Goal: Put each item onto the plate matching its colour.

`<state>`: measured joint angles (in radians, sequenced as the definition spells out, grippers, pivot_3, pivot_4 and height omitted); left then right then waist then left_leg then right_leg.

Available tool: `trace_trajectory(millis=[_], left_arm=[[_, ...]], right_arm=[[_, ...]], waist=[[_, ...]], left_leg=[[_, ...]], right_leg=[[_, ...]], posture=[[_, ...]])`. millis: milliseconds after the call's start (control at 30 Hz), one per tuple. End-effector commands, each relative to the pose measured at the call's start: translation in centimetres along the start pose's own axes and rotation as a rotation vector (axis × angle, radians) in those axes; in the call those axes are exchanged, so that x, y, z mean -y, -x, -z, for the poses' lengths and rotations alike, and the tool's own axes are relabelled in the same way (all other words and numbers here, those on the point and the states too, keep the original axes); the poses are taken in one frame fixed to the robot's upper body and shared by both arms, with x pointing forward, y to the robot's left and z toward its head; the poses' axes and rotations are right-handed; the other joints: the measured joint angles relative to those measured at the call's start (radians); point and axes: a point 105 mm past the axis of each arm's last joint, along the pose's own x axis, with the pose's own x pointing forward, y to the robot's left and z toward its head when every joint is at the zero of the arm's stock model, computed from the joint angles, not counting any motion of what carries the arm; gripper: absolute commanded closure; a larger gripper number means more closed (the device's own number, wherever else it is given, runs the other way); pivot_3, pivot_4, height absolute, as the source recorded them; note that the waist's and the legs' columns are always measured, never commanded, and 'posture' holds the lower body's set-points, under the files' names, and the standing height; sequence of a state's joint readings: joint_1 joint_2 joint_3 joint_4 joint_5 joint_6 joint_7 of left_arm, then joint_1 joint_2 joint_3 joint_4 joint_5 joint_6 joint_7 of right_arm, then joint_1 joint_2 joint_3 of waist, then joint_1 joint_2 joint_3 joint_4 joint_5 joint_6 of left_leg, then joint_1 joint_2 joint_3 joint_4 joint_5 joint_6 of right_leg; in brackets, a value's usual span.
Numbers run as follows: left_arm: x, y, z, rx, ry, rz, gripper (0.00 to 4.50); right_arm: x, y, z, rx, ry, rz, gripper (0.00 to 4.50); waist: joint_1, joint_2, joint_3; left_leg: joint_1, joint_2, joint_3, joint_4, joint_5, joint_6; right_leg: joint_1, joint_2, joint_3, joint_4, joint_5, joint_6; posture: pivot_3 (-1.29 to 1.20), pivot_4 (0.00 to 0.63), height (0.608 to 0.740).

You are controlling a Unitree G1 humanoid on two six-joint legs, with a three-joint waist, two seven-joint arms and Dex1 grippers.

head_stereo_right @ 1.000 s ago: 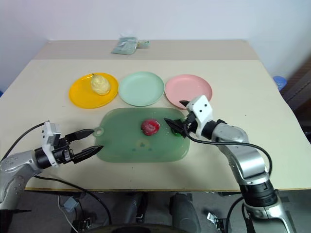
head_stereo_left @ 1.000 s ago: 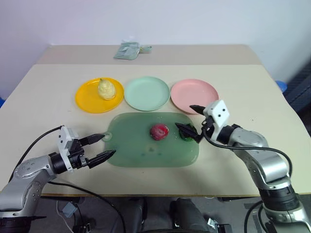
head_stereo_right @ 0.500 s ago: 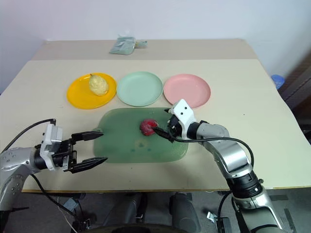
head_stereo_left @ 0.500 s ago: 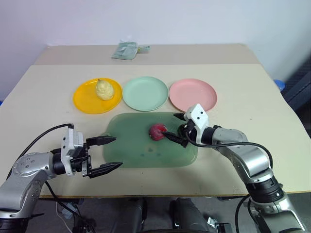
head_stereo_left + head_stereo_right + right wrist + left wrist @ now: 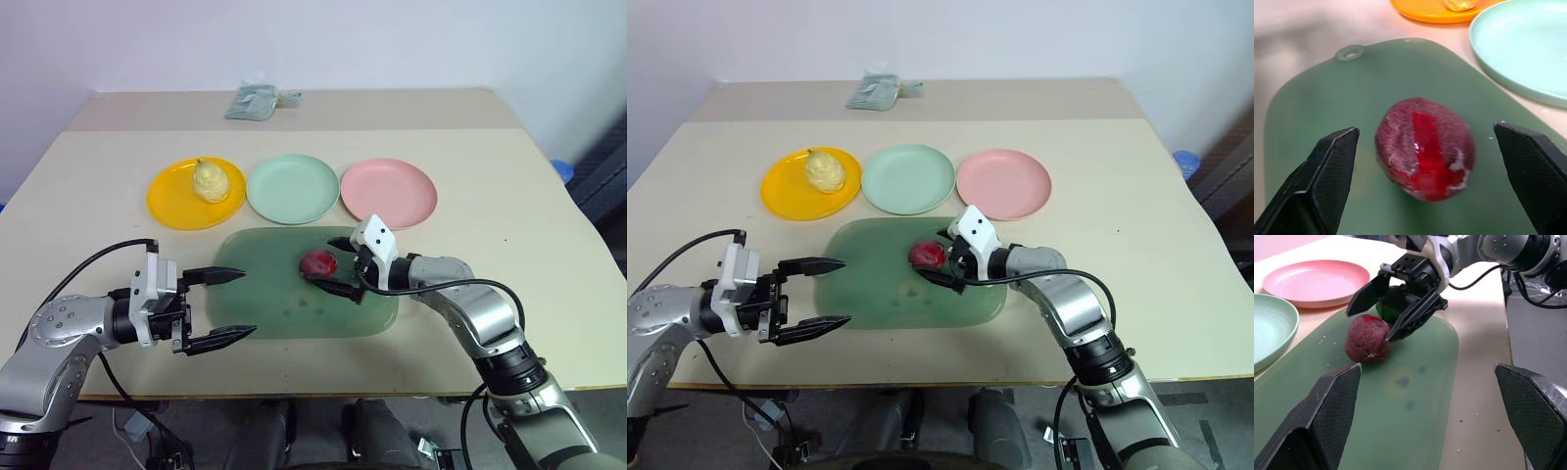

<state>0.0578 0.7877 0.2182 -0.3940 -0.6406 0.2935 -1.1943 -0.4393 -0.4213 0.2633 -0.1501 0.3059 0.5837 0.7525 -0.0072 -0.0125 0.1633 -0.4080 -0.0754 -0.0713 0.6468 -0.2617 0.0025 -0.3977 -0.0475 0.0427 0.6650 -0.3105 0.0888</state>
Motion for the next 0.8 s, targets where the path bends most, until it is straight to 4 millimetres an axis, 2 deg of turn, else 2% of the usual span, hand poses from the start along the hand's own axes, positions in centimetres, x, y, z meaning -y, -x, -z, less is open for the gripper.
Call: trace_trajectory(millis=[33,133,200,300,433,467,567,667,800], left_arm=[[-0.3,0.3,-0.9,0.014,-0.047,-0.014,0.00],[-0.3,0.3,-0.7,0.017,-0.042,-0.025,0.00],[-0.4,0.3,-0.6,0.028,-0.031,-0.044,0.00],[-0.8,0.3,-0.4,0.053,-0.012,-0.083,0.00],[-1.5,-0.5,-0.1,0.104,0.027,-0.147,0.00],[-1.6,-0.7,-0.1,0.116,0.035,-0.159,0.00],[-1.7,-2.1,0.1,0.150,0.048,-0.185,0.00],[-1.9,-3.2,0.2,0.178,0.056,-0.213,0.00],[-2.5,-4.6,-0.1,0.224,0.049,-0.258,0.00]], right_arm=[[0.1,-0.2,-1.0,0.036,0.028,-0.006,0.84],[0.2,-0.2,-0.6,0.033,0.027,-0.009,2.20],[0.4,0.0,-0.6,0.047,0.033,0.001,2.83],[1.2,0.8,-2.3,0.117,0.029,0.026,2.83],[3.3,2.8,-6.7,0.260,-0.004,0.085,2.83],[4.0,3.2,-7.7,0.286,-0.006,0.113,2.83],[8.4,4.8,-10.1,0.335,0.012,0.290,2.83],[12.2,5.5,-10.2,0.296,0.049,0.436,2.83],[16.4,5.5,-8.6,0.226,0.044,0.572,2.83]], waist=[[-0.005,0.000,0.000],[-0.006,0.000,0.000],[-0.006,0.000,0.000],[-0.004,0.000,0.000],[-0.005,0.001,0.001],[-0.005,0.001,0.001],[-0.006,0.002,0.001],[-0.005,0.001,0.000],[-0.007,0.001,0.000]], left_leg=[[0.000,0.000,0.000,0.000,0.000,0.000],[0.000,0.000,0.000,0.000,0.000,0.000],[0.000,0.000,0.000,0.000,0.000,0.000],[0.000,0.000,0.000,0.000,0.000,0.000],[0.000,0.000,0.000,0.000,0.000,0.000],[0.000,0.000,0.000,0.000,0.000,0.000],[0.000,0.000,0.000,0.000,0.000,0.000],[0.000,0.000,0.000,0.000,0.000,0.000],[0.000,0.000,0.001,0.000,0.000,0.000]], right_leg=[[0.000,0.000,0.000,0.000,0.000,0.000],[-0.001,0.000,0.000,0.000,0.000,0.000],[-0.001,0.000,0.000,0.000,0.000,0.000],[0.000,0.000,0.000,0.000,0.000,0.000],[0.000,0.000,0.000,0.000,0.000,0.000],[0.000,0.000,0.000,0.000,0.000,0.000],[-0.001,0.001,0.000,0.001,0.000,0.000],[-0.001,0.001,0.000,0.001,0.000,0.000],[-0.001,0.000,0.000,0.001,0.000,0.000]], posture=[[0.00,0.150,0.740],[0.00,0.150,0.740],[0.00,0.150,0.740],[0.00,0.150,0.740],[0.00,0.150,0.740],[0.00,0.150,0.740],[0.00,0.150,0.740],[0.00,0.150,0.740],[0.00,0.150,0.740]])
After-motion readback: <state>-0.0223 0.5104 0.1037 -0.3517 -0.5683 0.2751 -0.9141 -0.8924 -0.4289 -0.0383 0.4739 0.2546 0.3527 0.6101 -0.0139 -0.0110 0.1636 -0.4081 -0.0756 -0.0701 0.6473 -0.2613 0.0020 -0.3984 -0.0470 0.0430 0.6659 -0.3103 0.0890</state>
